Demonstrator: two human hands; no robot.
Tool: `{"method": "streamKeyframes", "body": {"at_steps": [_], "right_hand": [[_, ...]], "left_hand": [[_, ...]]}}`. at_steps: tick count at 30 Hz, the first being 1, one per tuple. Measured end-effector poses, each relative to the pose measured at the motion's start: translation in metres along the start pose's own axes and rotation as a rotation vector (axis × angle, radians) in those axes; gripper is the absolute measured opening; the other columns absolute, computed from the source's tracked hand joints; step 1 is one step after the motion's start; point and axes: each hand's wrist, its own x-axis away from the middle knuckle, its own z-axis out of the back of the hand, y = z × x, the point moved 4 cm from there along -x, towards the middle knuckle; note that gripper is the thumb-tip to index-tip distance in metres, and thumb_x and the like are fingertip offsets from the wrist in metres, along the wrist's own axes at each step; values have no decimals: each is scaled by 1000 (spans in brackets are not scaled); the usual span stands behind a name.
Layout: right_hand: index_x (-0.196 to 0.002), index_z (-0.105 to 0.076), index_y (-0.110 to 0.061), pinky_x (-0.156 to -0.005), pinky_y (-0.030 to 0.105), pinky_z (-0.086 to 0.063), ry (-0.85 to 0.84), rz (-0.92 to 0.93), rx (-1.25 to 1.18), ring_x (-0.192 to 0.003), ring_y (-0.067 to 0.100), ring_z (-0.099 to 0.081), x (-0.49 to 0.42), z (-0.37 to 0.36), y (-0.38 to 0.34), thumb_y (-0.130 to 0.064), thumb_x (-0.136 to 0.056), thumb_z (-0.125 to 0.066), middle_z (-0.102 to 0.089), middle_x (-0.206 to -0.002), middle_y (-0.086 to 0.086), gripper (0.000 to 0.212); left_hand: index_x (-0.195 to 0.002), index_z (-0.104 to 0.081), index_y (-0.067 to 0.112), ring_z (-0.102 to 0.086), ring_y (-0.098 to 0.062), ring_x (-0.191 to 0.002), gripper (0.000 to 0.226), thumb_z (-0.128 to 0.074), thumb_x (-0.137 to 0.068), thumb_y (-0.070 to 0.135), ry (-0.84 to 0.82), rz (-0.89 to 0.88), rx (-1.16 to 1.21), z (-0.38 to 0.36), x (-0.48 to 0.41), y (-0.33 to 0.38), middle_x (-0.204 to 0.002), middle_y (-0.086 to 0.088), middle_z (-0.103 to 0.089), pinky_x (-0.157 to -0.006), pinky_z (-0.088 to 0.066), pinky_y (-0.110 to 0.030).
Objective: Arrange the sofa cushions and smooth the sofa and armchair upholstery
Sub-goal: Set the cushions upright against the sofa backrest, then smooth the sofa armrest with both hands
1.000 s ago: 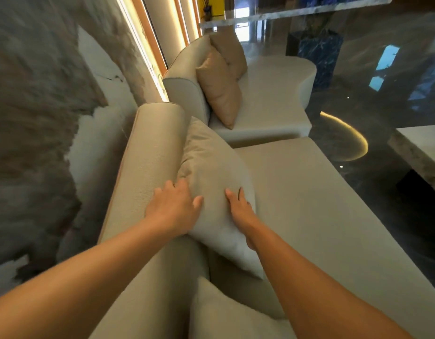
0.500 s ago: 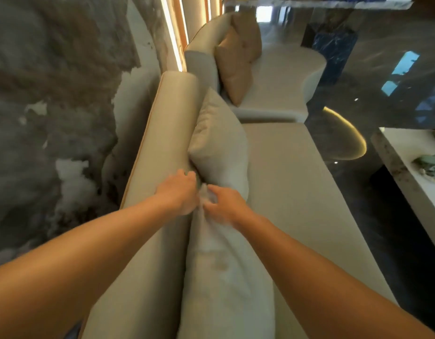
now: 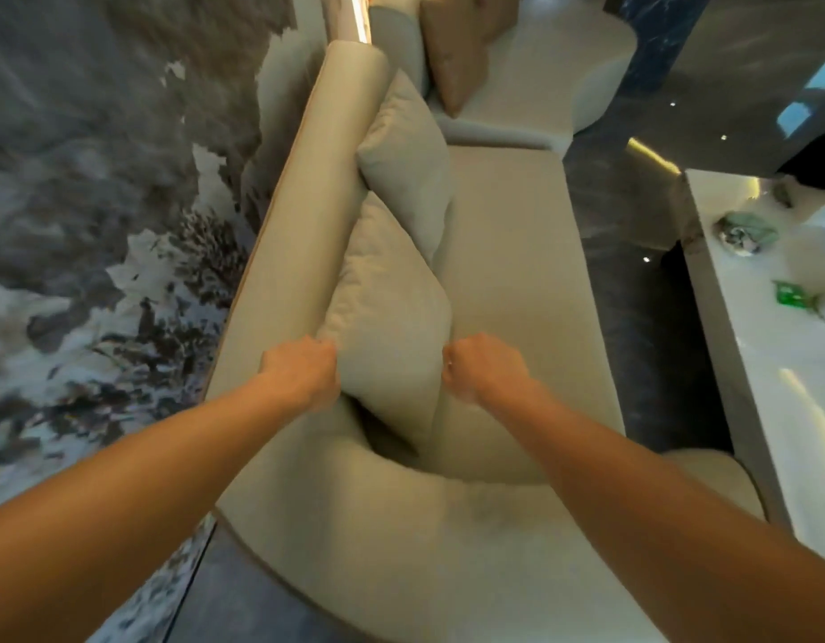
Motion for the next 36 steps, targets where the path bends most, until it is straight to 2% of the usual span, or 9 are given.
{"method": "streamKeyframes", "body": {"at_steps": [4, 8, 11, 13, 15, 19, 22, 25, 36], "right_hand": [[-110, -68, -17, -79, 39, -48, 20, -98, -104, -107, 36, -63, 71, -47, -8, -27, -91, -45, -67, -116, 15, 32], [-112, -65, -16, -78, 38, -43, -108, -166, -106, -111, 36, -57, 123, -102, -32, -30, -91, -44, -63, -118, 13, 32], [-113, -61, -17, -88, 43, -44, -50, -166, -57, -114, 34, -50, 136, -119, -41, -35, -94, -39, -57, -119, 11, 34], [-111, -60, -18, -88, 44, -43, 41, -184, -64, -112, 32, -49, 140, -125, -43, -38, -94, -35, -57, -117, 10, 36], [-107, -59, -20, -89, 45, -40, 137, -222, -85, -108, 31, -49, 148, -135, -46, -42, -93, -30, -58, -114, 8, 40], [-114, -56, -21, -96, 45, -34, 259, -217, -125, -109, 28, -45, 164, -161, -51, -50, -92, -17, -54, -117, 6, 53], [-142, -41, -29, -114, 52, -17, 215, -208, -127, -133, 33, -32, 167, -169, -46, -55, -93, -9, -42, -144, 10, 64], [-154, -16, -34, -118, 58, 4, 174, -207, -132, -149, 33, -8, 165, -176, -47, -57, -93, -4, -21, -162, 6, 67], [-149, -24, -35, -115, 59, -3, 223, -236, -78, -142, 32, -23, 153, -171, -55, -55, -93, -1, -36, -152, 3, 64]], "left_hand": [[-133, -39, 12, -55, -40, -110, 48, -49, -89, 30, 73, -11, 58, -38, 46, -1, -122, -19, -55, -85, -46, -43], [-114, -50, 12, -44, -35, -113, 31, -46, -89, 30, 50, 9, 28, -88, 97, 1, -121, -14, -51, -87, -42, -44], [-111, -49, 14, -43, -33, -110, 29, -44, -90, 33, 169, 36, 62, -105, 110, 10, -118, -11, -52, -86, -40, -44], [-121, -48, 12, -38, -35, -122, 37, -39, -92, 35, 237, 76, 154, -117, 113, 12, -130, -12, -49, -98, -36, -48], [-140, -36, 10, -18, -34, -141, 54, -32, -95, 40, 265, 125, 256, -134, 117, 14, -151, -13, -33, -115, -17, -50], [-151, -21, 17, 1, -30, -147, 69, -17, -93, 54, 424, 172, 285, -159, 126, 18, -161, -4, -14, -118, 1, -55], [-151, -17, 31, 9, -34, -146, 73, -10, -87, 64, 427, 274, 328, -163, 126, 16, -162, 2, -7, -112, 7, -64], [-150, -16, 38, 12, -35, -145, 75, -6, -83, 68, 443, 285, 318, -164, 123, 16, -163, 6, -4, -111, 7, -67], [-150, -16, 40, 14, -37, -144, 72, -5, -83, 67, 452, 279, 306, -161, 107, 10, -163, 6, -3, -109, 7, -68]]}}
